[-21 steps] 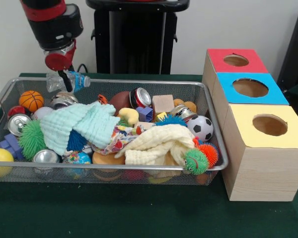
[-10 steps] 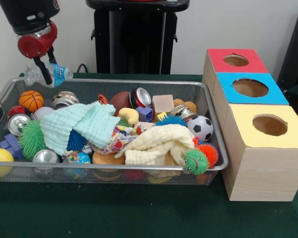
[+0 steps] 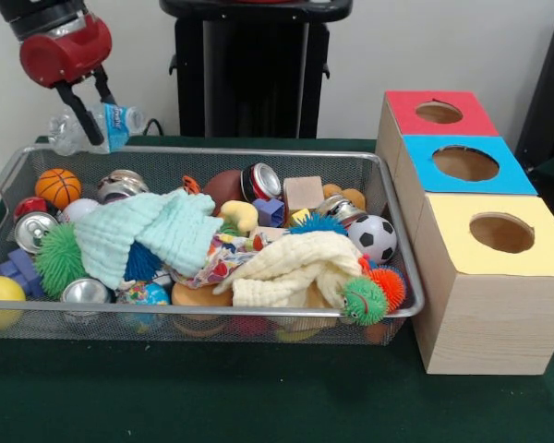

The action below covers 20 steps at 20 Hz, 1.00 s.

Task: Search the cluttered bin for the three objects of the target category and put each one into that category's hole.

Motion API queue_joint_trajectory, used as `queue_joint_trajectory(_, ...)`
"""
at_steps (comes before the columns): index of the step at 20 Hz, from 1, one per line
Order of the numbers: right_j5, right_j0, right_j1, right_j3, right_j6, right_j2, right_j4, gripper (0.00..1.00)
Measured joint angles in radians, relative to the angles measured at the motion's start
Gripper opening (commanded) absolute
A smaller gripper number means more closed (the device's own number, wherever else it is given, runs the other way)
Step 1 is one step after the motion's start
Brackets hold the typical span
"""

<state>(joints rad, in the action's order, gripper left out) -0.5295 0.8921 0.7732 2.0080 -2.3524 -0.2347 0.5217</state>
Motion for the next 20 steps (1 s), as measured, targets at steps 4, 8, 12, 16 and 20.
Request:
queue_joint_trajectory(4, 0.000, 0.039, 0.004, 0.049, 0.000, -0.094, 0.070, 0.00)
queue_joint_trajectory(8, 0.000, 0.078, -0.002, 0.096, 0.000, -0.194, 0.126, 0.00)
queue_joint_trajectory(12, 0.001, 0.106, -0.022, 0.134, 0.000, -0.285, 0.155, 0.00)
queue_joint_trajectory(16, 0.004, 0.127, -0.057, 0.172, 0.000, -0.390, 0.169, 0.00)
queue_joint_trajectory(20, 0.033, 0.144, -0.094, 0.207, 0.000, -0.485, 0.171, 0.00)
